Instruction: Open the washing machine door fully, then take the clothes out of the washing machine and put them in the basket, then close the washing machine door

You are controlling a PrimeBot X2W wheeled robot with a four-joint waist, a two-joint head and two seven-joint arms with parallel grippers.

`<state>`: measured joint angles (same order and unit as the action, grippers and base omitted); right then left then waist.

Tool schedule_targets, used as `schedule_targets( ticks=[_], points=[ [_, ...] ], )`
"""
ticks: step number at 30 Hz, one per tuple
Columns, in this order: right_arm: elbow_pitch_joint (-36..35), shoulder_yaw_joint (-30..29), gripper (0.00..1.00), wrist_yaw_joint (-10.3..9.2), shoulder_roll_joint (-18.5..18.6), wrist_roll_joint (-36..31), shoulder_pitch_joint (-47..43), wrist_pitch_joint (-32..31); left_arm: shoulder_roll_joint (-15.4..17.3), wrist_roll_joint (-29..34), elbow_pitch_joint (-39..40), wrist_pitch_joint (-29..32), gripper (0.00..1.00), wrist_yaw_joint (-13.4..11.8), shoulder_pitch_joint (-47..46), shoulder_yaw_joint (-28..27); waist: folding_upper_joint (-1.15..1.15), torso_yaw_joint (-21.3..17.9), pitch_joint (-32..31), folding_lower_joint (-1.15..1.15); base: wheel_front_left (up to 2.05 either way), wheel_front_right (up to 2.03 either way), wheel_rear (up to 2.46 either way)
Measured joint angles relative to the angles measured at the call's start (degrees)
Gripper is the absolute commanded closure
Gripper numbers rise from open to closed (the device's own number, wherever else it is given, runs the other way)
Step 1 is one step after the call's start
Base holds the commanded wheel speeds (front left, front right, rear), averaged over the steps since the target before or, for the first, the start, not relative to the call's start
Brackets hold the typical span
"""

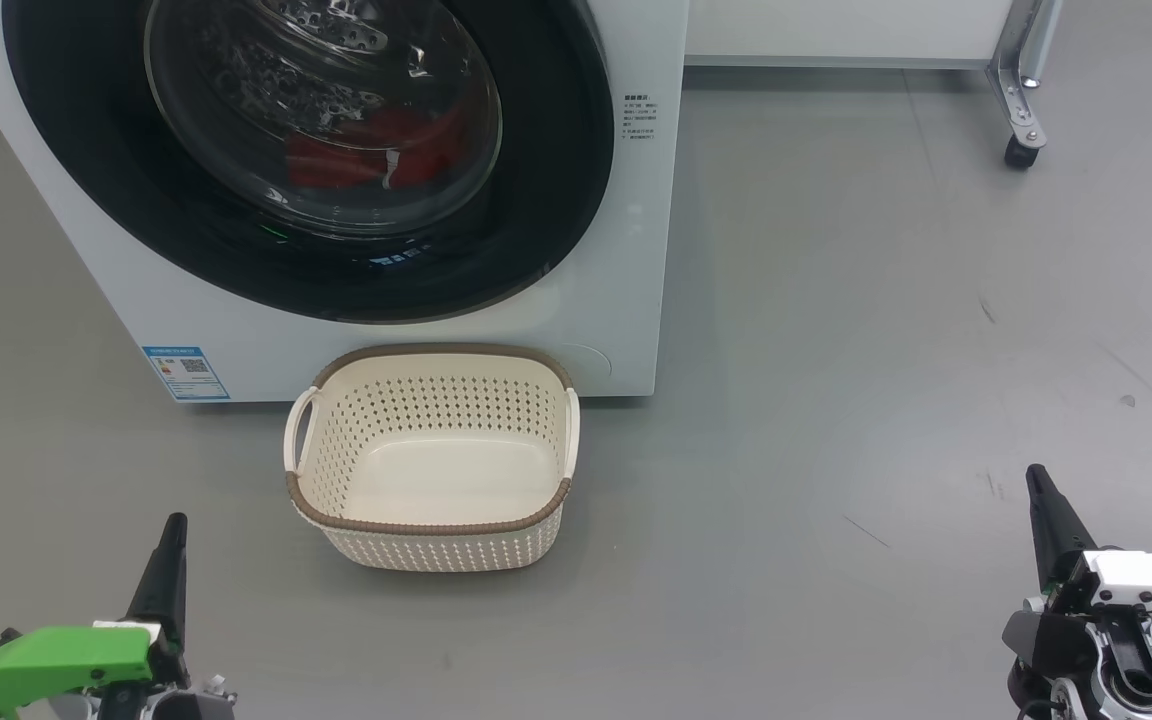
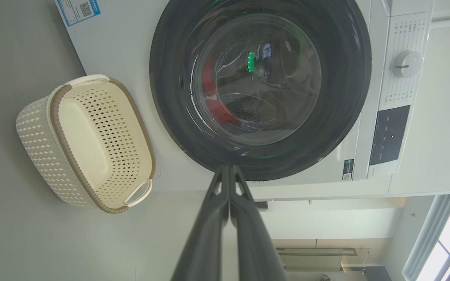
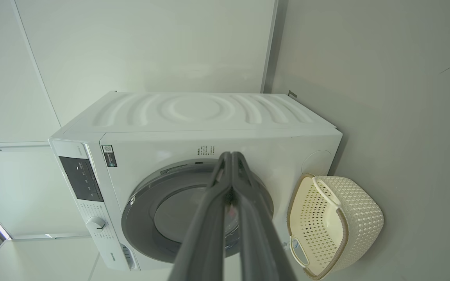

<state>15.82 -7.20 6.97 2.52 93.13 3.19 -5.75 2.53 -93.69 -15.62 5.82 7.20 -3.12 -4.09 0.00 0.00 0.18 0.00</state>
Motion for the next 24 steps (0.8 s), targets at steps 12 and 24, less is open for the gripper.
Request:
schedule_targets(
  ticks=[12, 24],
  points=[
    [0.00, -0.01, 1.00, 0.00, -0.01, -0.01, 0.00, 0.00, 0.00, 0.00, 0.00, 0.01, 1.00, 0.00, -0.01, -0.01, 0.00, 0.00, 0.00, 0.00, 0.00, 0.00, 0.00],
    [0.00, -0.01, 1.00, 0.00, -0.02, -0.01, 0.00, 0.00, 0.00, 0.00, 0.00, 0.01, 1.00, 0.00, -0.01, -0.02, 0.00, 0.00, 0.00, 0.00, 0.00, 0.00, 0.00]
  ],
)
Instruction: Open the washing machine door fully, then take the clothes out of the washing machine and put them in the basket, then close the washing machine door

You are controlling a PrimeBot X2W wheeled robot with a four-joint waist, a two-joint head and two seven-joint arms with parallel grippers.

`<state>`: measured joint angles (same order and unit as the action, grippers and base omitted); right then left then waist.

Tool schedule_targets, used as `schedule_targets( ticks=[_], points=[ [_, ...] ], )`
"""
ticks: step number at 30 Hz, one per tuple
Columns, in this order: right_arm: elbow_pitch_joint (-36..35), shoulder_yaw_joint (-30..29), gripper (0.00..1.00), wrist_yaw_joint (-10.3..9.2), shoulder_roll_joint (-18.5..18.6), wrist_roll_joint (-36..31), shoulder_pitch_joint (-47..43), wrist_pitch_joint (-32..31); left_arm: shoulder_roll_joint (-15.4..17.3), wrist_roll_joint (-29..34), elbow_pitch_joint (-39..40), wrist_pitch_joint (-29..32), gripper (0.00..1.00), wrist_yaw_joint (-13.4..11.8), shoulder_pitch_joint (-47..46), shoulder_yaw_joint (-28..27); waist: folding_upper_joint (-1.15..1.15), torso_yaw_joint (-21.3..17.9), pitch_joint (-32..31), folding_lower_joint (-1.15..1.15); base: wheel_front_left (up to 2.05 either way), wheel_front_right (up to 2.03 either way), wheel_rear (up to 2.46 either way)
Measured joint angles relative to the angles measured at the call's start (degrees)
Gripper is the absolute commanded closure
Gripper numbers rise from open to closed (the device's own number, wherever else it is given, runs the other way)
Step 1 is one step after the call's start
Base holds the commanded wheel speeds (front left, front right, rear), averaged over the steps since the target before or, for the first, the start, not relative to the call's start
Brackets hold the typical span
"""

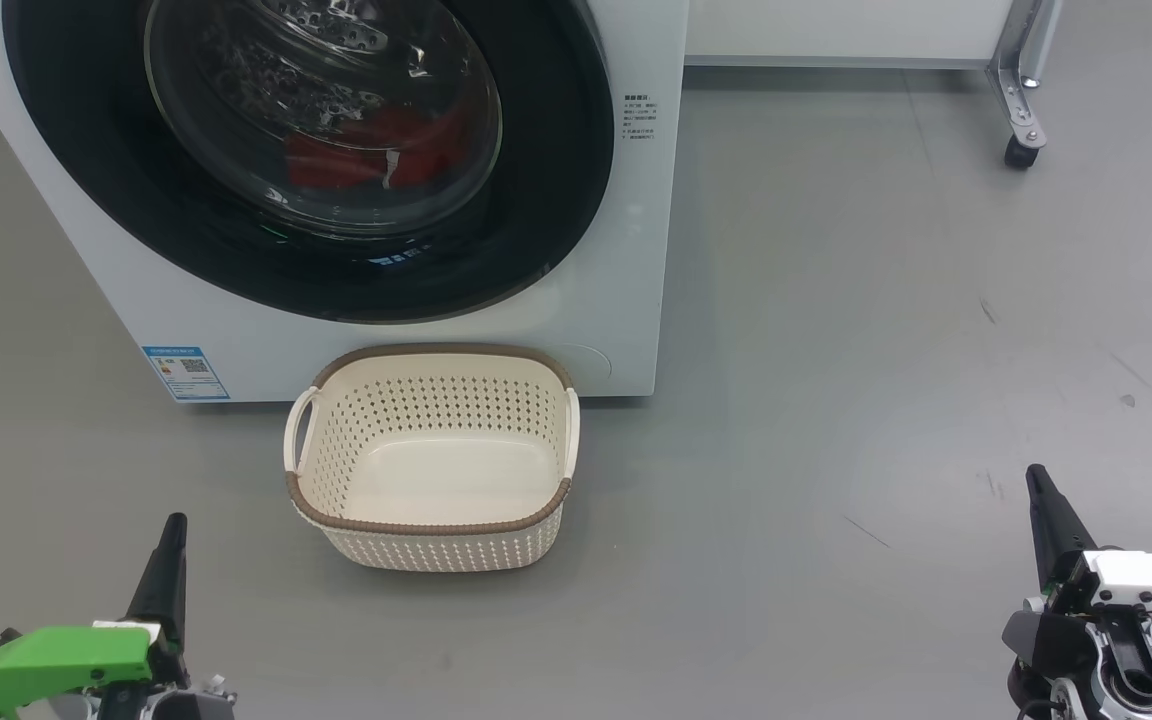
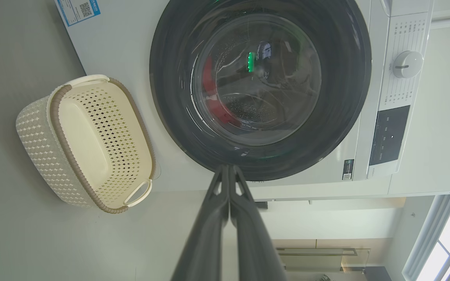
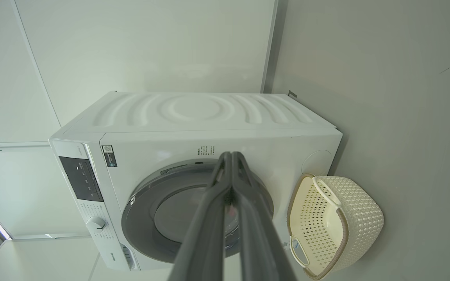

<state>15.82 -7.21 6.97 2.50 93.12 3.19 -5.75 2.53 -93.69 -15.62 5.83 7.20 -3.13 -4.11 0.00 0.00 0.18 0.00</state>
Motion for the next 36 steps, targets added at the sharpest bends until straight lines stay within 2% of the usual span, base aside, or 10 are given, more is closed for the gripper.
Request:
schedule_targets(
  ticks=[7, 8, 15, 36],
  points=[
    [0.00, -0.01, 1.00, 0.00, -0.01, 0.00, 0.00, 0.00, -0.01, 0.00, 0.00, 0.00, 1.00, 0.00, 0.00, -0.01, 0.00, 0.00, 0.00, 0.00, 0.00, 0.00, 0.00],
    [0.00, -0.01, 0.00, 0.00, -0.01, 0.00, 0.00, 0.00, -0.01, 0.00, 0.00, 0.00, 0.00, 0.00, 0.00, -0.01, 0.00, 0.00, 0.00, 0.00, 0.00, 0.00, 0.00],
    [2.97, 0.20, 0.00, -0.05, -1.78, 0.02, -3.24, 0.03, -1.45, -0.09, -3.07, -0.12, 0.00, -0.02, 2.87, 0.68, 0.00, 0.00, 0.01, 0.00, 0.00, 0.00, 0.00],
    [-1.02, 2.54, 0.00, -0.05, -1.65, -3.00, -3.24, 4.16, -1.44, 2.75, -0.21, -4.31, 0.00, -0.02, 2.89, 2.48, 0.00, -0.03, 0.10, 0.01, 0.00, 0.00, 0.00]
  ],
)
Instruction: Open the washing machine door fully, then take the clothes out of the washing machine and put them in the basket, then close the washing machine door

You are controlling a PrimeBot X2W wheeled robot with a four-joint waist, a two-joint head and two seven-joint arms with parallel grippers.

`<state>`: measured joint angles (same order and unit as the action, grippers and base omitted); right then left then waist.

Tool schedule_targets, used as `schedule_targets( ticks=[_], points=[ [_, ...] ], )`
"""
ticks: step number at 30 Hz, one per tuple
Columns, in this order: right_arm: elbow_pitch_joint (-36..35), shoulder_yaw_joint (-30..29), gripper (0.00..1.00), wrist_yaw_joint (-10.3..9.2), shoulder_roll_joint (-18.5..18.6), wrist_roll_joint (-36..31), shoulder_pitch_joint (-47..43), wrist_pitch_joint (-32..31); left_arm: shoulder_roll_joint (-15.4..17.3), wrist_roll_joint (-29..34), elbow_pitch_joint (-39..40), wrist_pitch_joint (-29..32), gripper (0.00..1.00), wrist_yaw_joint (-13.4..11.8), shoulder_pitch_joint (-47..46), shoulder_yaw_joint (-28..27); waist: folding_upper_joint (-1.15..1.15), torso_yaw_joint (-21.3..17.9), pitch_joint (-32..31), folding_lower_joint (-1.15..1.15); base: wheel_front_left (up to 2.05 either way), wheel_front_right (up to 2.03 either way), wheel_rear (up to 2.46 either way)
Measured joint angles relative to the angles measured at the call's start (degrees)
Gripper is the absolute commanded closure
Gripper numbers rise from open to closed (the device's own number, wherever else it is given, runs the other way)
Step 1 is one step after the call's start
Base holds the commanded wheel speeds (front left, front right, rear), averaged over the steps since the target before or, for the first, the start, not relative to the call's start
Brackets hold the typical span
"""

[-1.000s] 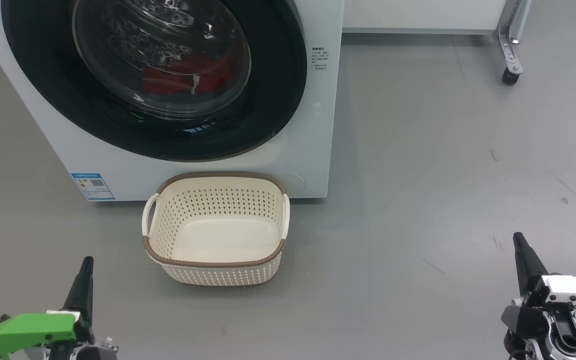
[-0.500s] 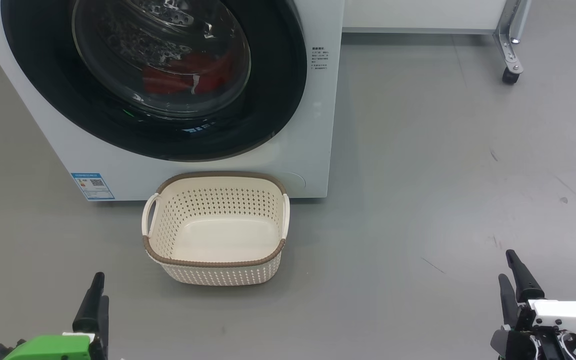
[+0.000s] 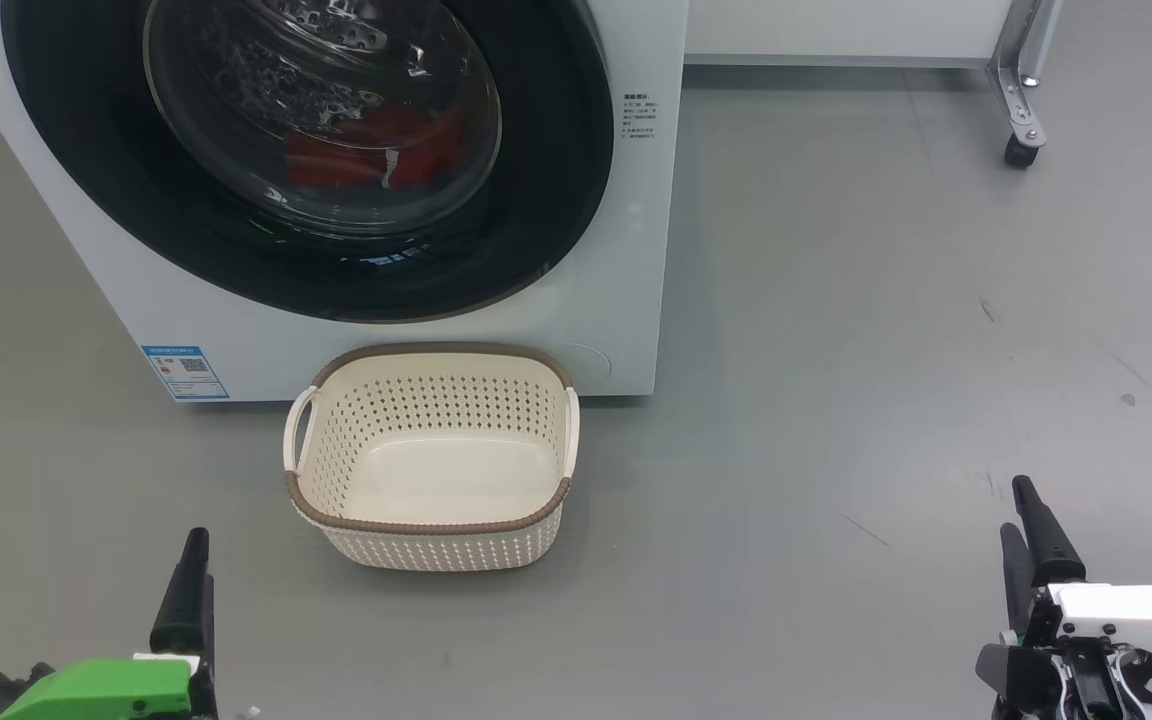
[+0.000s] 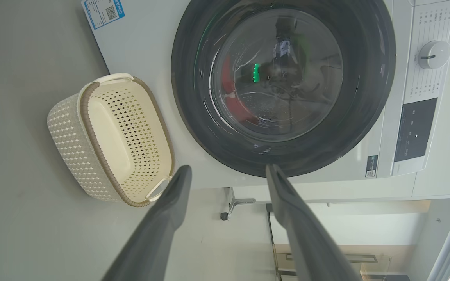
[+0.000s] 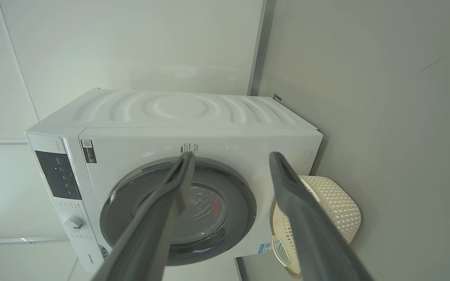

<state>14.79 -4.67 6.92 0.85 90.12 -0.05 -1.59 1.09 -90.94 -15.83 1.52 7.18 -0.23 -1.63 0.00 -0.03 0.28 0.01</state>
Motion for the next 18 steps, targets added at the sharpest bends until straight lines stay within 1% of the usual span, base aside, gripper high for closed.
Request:
schedule_targets(
  ticks=[5, 8, 17, 18],
  points=[
    [-1.46, 0.57, 0.00, 0.00, 0.04, -1.47, 0.07, 0.99, 0.02, 1.35, 1.40, -0.97, 0.00, 0.00, 0.00, 0.32, 0.00, 0.06, -0.04, 0.00, 0.00, 0.00, 0.00],
    [-2.32, 1.02, 0.00, 0.00, 0.12, -2.76, 0.09, 1.48, 0.02, 3.36, 1.98, -1.64, 0.00, 0.00, -0.01, 0.59, 0.00, 0.10, -0.08, 0.00, 0.00, 0.00, 0.00],
    [-4.69, 1.66, 0.00, 0.01, 0.25, -4.99, 0.27, 3.25, 0.04, 5.65, 4.56, -3.21, 0.00, 0.00, -0.02, 0.40, 0.00, 0.27, -0.29, 0.00, 0.00, 0.00, 0.00],
    [-4.91, 1.72, 0.00, 0.01, 0.25, -5.54, 0.30, 3.42, 0.04, 6.87, 4.97, -3.43, 0.00, 0.00, -0.02, 0.38, 0.00, 0.28, -0.31, 0.00, 0.00, 0.00, 0.00]
  ],
)
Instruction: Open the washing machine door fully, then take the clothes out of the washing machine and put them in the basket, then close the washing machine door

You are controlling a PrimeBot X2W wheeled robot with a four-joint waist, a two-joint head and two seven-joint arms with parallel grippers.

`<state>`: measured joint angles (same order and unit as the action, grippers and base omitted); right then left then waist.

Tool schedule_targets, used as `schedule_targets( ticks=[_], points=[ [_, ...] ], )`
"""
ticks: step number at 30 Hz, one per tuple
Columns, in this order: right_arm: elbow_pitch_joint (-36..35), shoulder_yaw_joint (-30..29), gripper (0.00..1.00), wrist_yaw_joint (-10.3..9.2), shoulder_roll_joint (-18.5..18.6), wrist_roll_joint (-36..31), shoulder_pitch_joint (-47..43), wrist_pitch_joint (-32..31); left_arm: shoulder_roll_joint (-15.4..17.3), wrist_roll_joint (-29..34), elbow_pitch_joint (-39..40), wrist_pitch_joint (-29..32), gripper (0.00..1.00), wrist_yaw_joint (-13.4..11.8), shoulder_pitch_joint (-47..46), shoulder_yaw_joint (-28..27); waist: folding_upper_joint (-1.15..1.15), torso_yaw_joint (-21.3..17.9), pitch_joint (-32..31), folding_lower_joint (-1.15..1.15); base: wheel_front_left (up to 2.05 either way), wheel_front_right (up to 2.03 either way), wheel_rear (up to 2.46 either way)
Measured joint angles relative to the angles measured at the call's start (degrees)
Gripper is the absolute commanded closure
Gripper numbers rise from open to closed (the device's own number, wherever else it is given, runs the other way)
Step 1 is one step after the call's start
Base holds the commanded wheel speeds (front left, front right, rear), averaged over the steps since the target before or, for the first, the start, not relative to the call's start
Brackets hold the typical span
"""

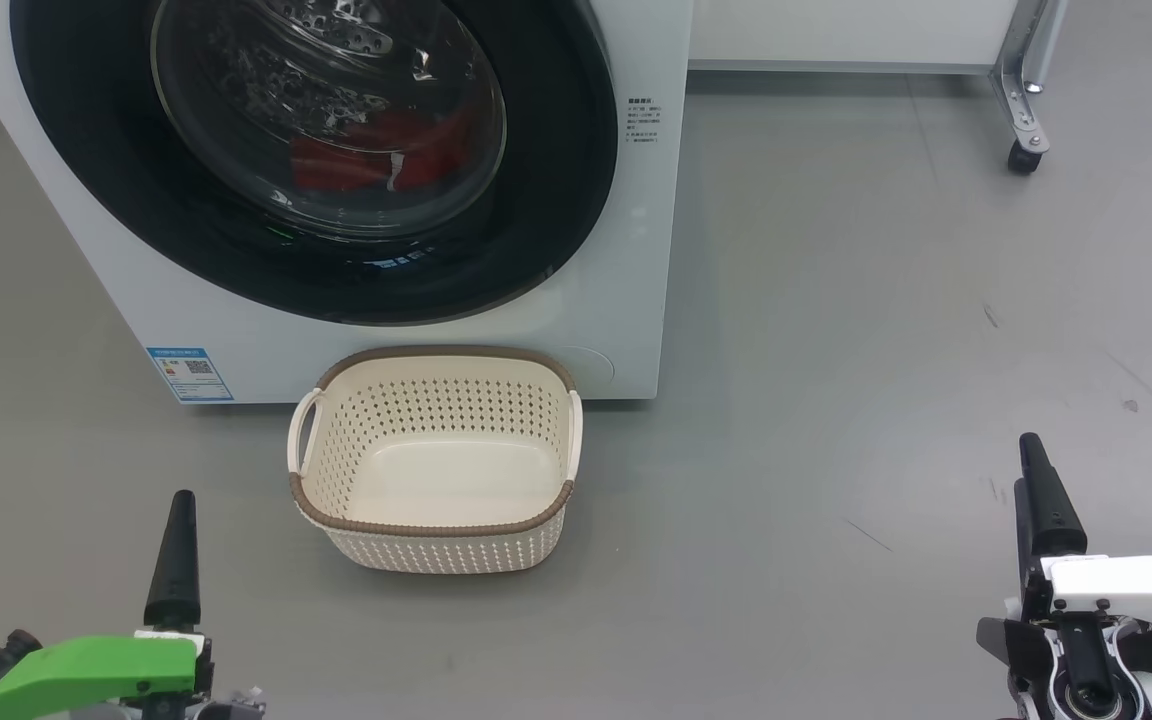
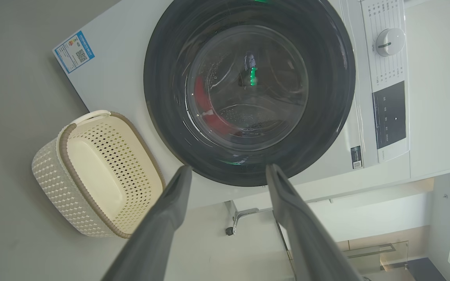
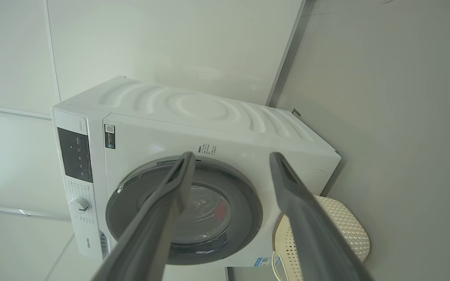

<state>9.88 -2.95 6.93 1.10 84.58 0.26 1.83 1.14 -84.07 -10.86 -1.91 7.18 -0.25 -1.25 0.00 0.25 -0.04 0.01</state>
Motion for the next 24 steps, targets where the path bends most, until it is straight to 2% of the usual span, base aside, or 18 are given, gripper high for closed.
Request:
schedule_targets(
  ticks=[24],
  points=[
    [-3.56, 1.96, 0.00, 0.00, 0.81, -17.57, 0.41, 4.95, 0.16, 20.79, 4.14, -4.81, 0.00, -0.33, 0.59, 1.24, 0.00, -0.04, -0.24, 0.00, 0.00, 0.00, 0.00]
  ],
)
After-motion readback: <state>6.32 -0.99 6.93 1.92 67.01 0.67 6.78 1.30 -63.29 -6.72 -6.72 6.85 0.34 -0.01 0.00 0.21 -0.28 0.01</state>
